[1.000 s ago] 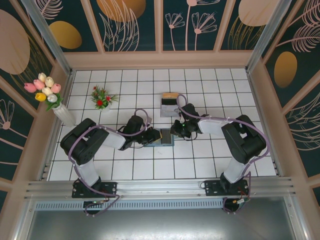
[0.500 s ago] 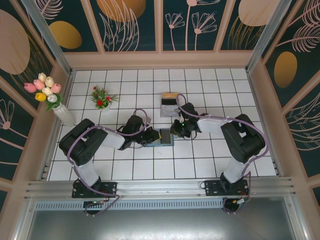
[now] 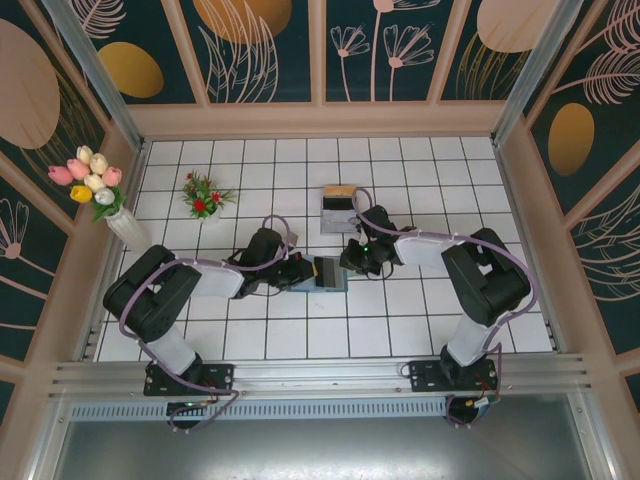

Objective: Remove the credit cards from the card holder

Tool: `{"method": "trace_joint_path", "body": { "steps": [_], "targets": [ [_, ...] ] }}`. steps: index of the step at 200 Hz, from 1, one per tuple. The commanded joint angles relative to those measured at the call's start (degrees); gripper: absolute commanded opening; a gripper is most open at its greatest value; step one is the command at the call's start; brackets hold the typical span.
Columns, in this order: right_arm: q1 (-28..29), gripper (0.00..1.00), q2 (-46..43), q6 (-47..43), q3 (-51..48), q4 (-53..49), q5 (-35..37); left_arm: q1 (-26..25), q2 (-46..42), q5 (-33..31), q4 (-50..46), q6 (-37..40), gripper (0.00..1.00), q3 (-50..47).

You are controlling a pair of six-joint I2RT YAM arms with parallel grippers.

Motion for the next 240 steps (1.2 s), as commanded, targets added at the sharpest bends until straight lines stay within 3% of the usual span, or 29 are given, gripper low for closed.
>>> {"method": "trace_joint_path", "body": {
  "steps": [1,38,86,125,191,240],
  "targets": [
    [0.9,0.17,1.2,-1.3,-1.5,-1.3,0.7,0.6,-1.2,-0.2,-1.2,2.1,0.00,-0.1],
    [0.3,0.21,-3.4,-2.7,0.1,0.8,-1.4,2.0,-2.9,0.4,-3.0,4.7,0.00,-0.2],
    [-0.7,0.34,-7.7,-4.4,5.0,0.4,-4.4,3.1,-5.3,2.0,-3.4,4.8,0.00,-0.8],
    [-0.8,0.35,-8.4,-3.7,4.8,3.5,-6.9,3.2,-8.0,-2.2,-10.8,8.0,0.00,0.2],
    [-1.1,0.35,-8.7,-1.0,-0.1,13.0,-13.7,4.5,-11.8,-4.7,-15.5,10.9,0.00,0.7],
    [-5.2,0.39,-9.8,1.9,-3.2,19.7,-19.2,6.3,-14.8,-1.7,-10.5,8.7,0.00,-1.3]
  ]
}}
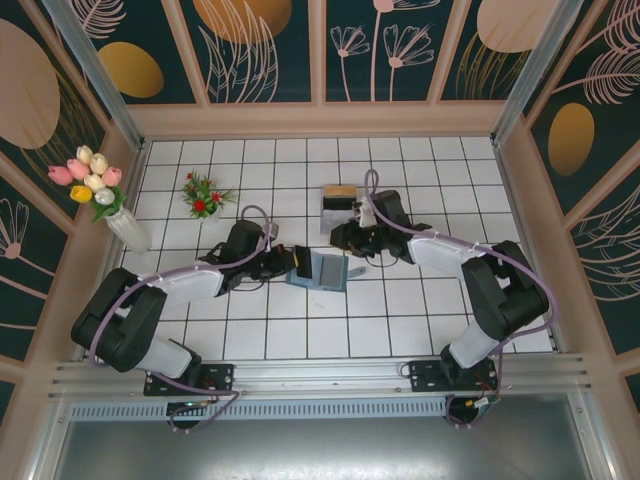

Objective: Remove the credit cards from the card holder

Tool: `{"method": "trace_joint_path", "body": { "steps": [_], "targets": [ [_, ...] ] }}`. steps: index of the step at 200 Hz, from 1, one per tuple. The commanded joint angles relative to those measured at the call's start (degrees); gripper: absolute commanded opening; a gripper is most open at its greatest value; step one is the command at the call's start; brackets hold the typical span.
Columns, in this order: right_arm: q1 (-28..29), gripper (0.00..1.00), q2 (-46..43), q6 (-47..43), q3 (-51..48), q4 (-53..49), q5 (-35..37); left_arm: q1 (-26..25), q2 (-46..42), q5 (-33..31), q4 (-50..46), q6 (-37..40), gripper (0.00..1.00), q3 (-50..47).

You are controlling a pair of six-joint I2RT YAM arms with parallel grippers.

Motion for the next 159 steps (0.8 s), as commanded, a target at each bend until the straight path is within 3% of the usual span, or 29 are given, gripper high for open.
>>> {"method": "trace_joint_path", "body": {
  "steps": [1,58,92,133,159],
  "targets": [
    [-1.6,0.40,-2.5,2.6,-2.2,7.2,-5.1,0.2,-2.3,1.8,2.8,-0.6,0.00,-0.8],
    [-4.9,0.55,-3.7,7.7,-5.6,20.5,-16.3,0.3,-5.1,8.3,15.5,-9.2,0.00,-1.2],
    [-5.5,0.70,-3.8,10.2,-5.9,25.9,-20.4,0.3,-6.6,11.4,20.6,-12.8,0.00,-0.8],
    [-5.0,0.71,-3.0,10.9,-1.9,26.9,-25.3,0.2,-7.4,13.0,25.6,-16.1,0.00,0.2],
    [-4.5,0.69,-3.6,15.8,-3.8,34.5,-26.2,0.3,-7.9,12.0,29.8,-19.1,0.00,-0.1]
  ]
}}
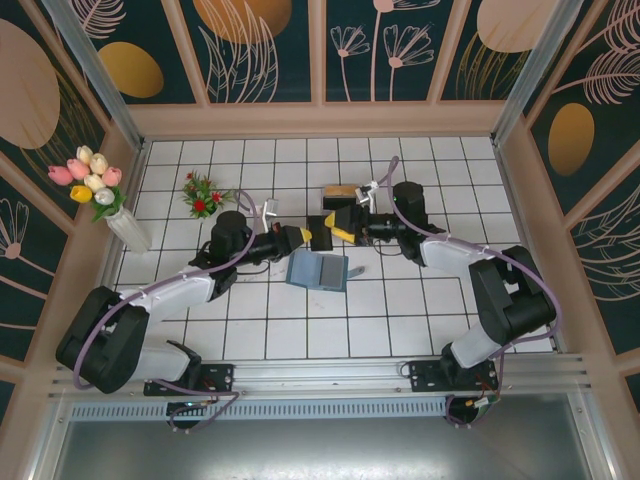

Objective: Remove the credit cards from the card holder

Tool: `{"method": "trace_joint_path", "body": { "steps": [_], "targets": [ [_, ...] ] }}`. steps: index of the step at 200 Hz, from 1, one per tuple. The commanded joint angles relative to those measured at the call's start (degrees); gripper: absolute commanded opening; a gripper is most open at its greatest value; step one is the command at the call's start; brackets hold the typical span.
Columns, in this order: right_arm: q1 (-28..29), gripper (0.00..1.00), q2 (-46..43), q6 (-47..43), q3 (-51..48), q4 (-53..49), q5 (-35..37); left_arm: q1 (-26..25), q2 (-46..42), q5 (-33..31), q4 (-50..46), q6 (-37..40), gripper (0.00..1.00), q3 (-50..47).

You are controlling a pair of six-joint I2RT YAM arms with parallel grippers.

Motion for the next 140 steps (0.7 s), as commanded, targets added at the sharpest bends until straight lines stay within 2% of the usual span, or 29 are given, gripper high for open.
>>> {"method": "trace_joint_path", "body": {
  "steps": [1,16,54,74,88,119,140],
  "targets": [
    [0.6,0.69,-1.4,4.6,0.1,9.3,-3.7,0.2,-1.3,0.8,7.6,-4.1,0.00,0.5],
    [0.8,0.68,-1.6,7.6,-0.5,13.9,-4.0,0.2,-1.3,0.8,8.6,-4.9,0.00,0.4],
    [2.0,0.62,-2.4,11.4,-1.1,17.4,-2.0,0.2,-1.7,0.4,9.1,-5.4,0.00,-0.8],
    [2.7,0.55,-2.6,13.7,-2.3,19.8,-0.4,0.2,-2.3,-0.1,9.0,-5.2,0.00,-1.6],
    [2.7,0.47,-2.7,14.6,-2.7,21.1,-0.5,0.2,-2.5,-0.3,8.7,-4.9,0.00,-1.7],
    [2.8,0.25,-3.2,12.3,-2.2,16.4,-0.7,0.2,-2.4,-0.2,9.1,-5.0,0.00,-1.8],
    [2.8,0.14,-3.6,11.3,-1.9,14.7,-0.5,0.2,-2.5,-0.4,8.6,-4.8,0.00,-1.7]
  ]
}}
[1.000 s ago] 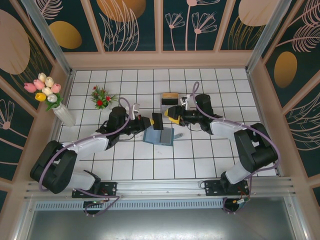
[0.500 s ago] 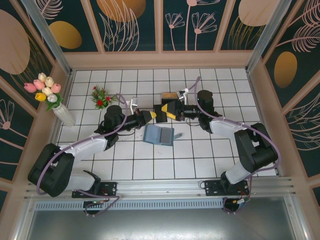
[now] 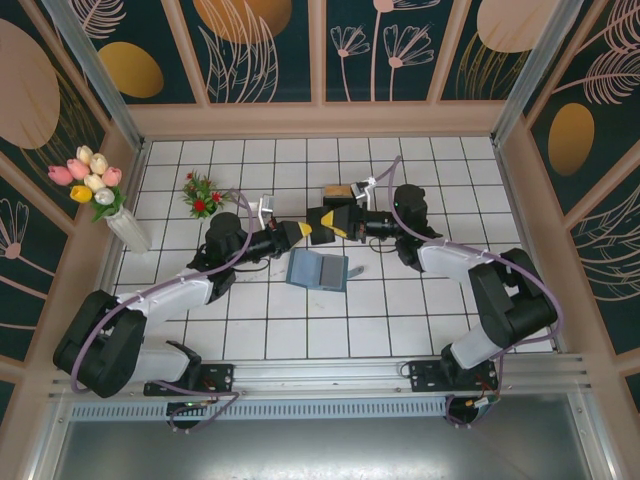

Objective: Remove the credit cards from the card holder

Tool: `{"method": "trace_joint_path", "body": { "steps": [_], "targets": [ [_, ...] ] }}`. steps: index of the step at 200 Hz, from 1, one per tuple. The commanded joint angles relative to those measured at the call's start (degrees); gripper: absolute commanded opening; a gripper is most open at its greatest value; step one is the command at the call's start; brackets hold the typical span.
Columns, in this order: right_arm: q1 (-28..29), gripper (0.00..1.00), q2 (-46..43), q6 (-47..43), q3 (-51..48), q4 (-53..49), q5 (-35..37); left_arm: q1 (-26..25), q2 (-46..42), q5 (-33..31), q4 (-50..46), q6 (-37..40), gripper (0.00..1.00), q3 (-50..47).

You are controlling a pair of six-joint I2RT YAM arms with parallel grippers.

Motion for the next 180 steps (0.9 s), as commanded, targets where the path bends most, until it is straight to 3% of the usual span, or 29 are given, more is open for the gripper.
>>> {"method": "trace_joint_path", "body": {
  "steps": [1,21,38,58,86,134,180],
  "targets": [
    [0.4,0.13,-2.5,-1.6,0.1,-0.2,0.0,0.2,-1.2,-0.4,1.9,0.0,0.00,-0.5],
    [0.4,0.02,-2.9,-4.6,1.2,-4.2,0.5,0.2,-1.6,-1.1,-1.8,1.4,0.02,0.5],
    [0.2,0.00,-3.4,-9.4,3.2,-10.7,1.5,0.2,-2.6,-3.5,-8.8,3.9,0.23,2.6],
    [-0.5,0.00,-4.7,-15.5,5.8,-18.7,3.2,0.6,-4.6,-10.6,-21.7,6.7,0.63,5.6],
    [-1.9,0.00,-6.8,-28.7,12.0,-35.1,10.2,2.0,-7.2,-19.2,-33.3,9.9,0.86,7.4],
    [-1.9,0.00,-3.3,-53.7,27.3,-58.8,22.9,6.7,-9.8,-29.5,-47.3,14.1,0.99,7.8],
    [-1.1,0.00,3.5,-76.1,37.2,-69.3,30.5,8.4,-12.3,-29.2,-45.6,13.8,0.99,4.5]
  ]
}}
